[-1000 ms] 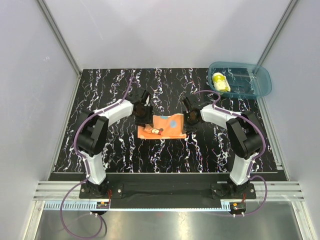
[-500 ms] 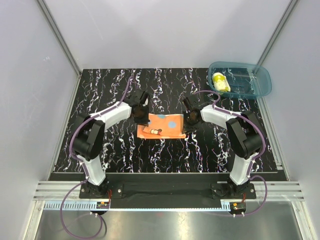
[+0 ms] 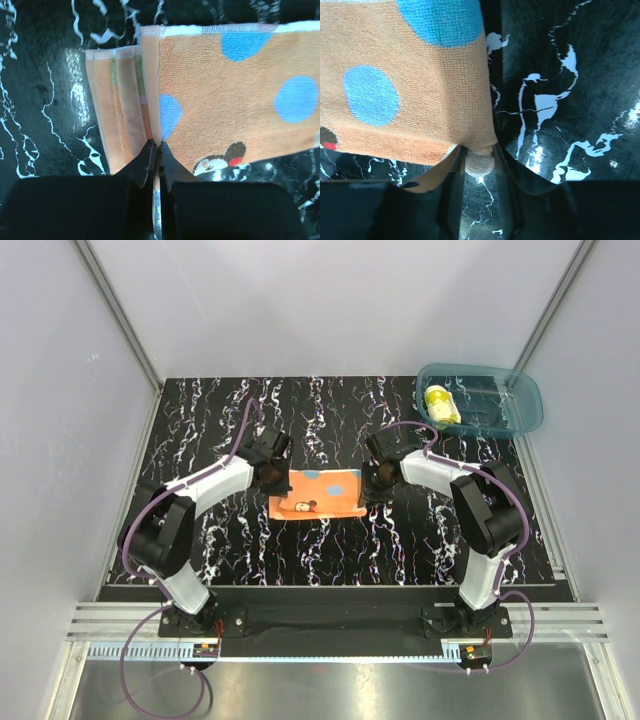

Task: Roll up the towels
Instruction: Fold the towel

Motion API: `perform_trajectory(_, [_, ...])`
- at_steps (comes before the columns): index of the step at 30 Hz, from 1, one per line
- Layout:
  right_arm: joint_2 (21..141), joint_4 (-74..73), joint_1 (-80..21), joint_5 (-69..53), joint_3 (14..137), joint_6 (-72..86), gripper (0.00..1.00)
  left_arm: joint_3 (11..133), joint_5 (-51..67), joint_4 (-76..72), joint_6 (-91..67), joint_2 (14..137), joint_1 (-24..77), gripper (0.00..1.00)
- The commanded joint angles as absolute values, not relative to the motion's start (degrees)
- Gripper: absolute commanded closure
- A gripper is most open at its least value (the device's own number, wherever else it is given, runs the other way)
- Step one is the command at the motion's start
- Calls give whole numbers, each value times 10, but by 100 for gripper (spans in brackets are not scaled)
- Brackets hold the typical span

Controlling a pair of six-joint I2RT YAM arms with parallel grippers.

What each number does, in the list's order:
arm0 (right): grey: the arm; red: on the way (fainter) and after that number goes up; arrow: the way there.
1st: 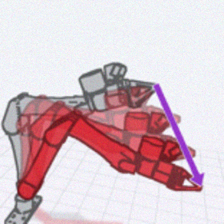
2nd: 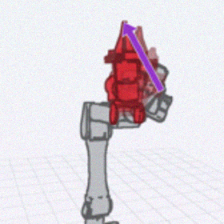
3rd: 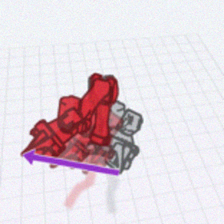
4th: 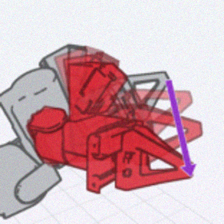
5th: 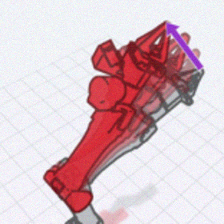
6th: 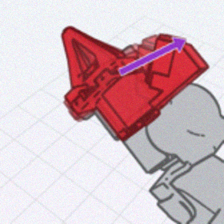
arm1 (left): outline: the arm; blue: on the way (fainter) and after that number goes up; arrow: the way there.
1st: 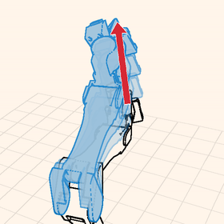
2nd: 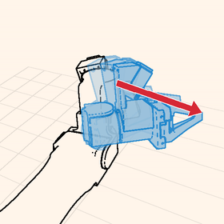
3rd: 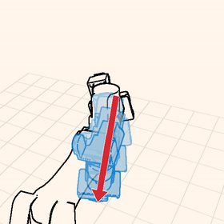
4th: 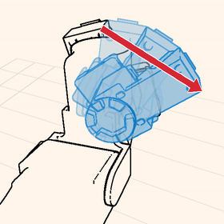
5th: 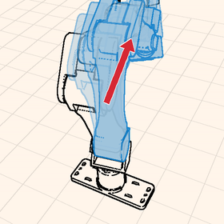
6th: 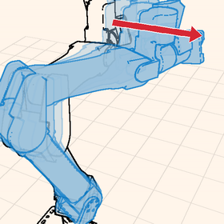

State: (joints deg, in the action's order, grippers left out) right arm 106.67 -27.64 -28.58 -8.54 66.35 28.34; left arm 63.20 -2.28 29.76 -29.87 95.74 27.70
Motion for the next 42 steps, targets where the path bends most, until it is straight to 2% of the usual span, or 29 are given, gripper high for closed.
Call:
perform_trajectory(1, [1090,-311,-287,-58,656,266,61,608,-64,283,-312,950,276,100])
perform_trajectory(4, [1079,-330,-287,-45,675,258,51,599,-75,289,-323,943,276,96])
perform_trajectory(5, [1077,-344,-287,-41,690,256,47,595,-80,295,-325,941,276,92])
perform_trajectory(6, [1072,-351,-287,-36,698,251,45,593,-83,297,-328,939,276,82])
perform_trajectory(10, [1042,-388,-287,-26,747,240,42,586,-93,316,-331,915,279,61])
perform_trajectory(12, [1028,-394,-287,-32,771,235,44,587,-110,341,-341,901,279,57])
perform_trajectory(18, [1005,-381,-287,-94,820,217,51,594,-134,379,-361,827,284,57])
perform_trajectory(20, [1025,-384,-285,-110,849,210,60,596,-118,368,-363,817,286,58])
perform_trajectory(23, [1073,-388,-281,-137,890,207,79,592,-82,340,-367,826,289,59])
perform_trajectory(26, [1128,-396,-277,-154,931,199,87,582,-52,310,-379,849,294,60])
perform_trajectory(34, [1225,-395,-261,-159,969,186,96,550,-35,260,-397,912,297,63])
perform_trajectory(42, [1212,-361,-254,-134,869,202,99,517,-44,244,-391,939,296,64])
